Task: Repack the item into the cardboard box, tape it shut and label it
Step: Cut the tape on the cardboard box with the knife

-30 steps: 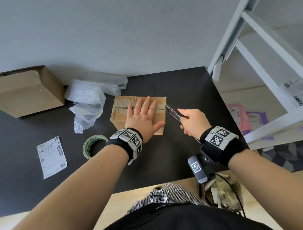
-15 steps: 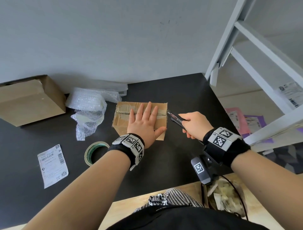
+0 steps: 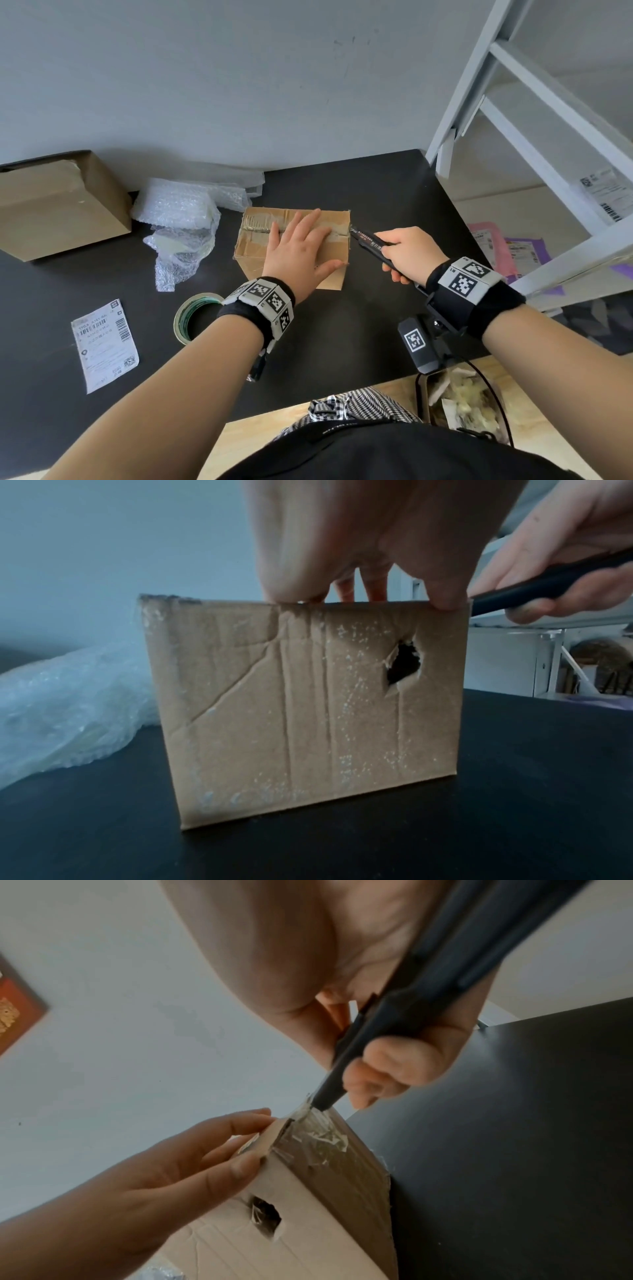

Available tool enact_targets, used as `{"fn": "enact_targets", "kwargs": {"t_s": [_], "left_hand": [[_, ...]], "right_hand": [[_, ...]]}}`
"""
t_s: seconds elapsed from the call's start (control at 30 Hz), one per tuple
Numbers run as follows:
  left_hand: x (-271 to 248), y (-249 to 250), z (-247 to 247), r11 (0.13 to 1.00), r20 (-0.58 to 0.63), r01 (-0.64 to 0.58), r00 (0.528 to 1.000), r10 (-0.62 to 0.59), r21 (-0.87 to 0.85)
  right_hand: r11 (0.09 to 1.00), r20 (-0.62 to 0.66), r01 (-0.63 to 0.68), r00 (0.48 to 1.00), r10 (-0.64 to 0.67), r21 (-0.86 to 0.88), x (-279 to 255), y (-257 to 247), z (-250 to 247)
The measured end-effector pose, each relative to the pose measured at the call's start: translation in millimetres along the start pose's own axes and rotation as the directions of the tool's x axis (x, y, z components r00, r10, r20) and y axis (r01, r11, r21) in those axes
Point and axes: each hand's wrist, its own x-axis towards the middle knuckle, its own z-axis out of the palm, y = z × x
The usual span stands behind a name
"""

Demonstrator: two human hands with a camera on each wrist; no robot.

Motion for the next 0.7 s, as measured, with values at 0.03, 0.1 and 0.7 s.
{"fn": "enact_targets", "kwargs": {"t_s": [0.03,0.1,0.7], "left_hand": [[0.3,-1.7,-0.3,0.999,-0.033,-0.013,0.999,0.012,-0.050],[1.4,-2.7,-0.9,0.993,-0.072,-0.015,0.997,0.007,-0.114],[5.1,-2.4,-3.8,0.985,-0.025,-0.017,1.000,0.013,-0.171]], "right_hand": [[1.000,-0.003,0.000,1.000,0.000,-0.006,0.1,-0.7,0.1],[1.000,-0.013,-0.001,1.000,0.001,-0.010,-1.1,0.1,0.7],[1.000,-0.008,-0.019,1.000,0.019,0.014,-7.8,-1.1,-1.0]]}}
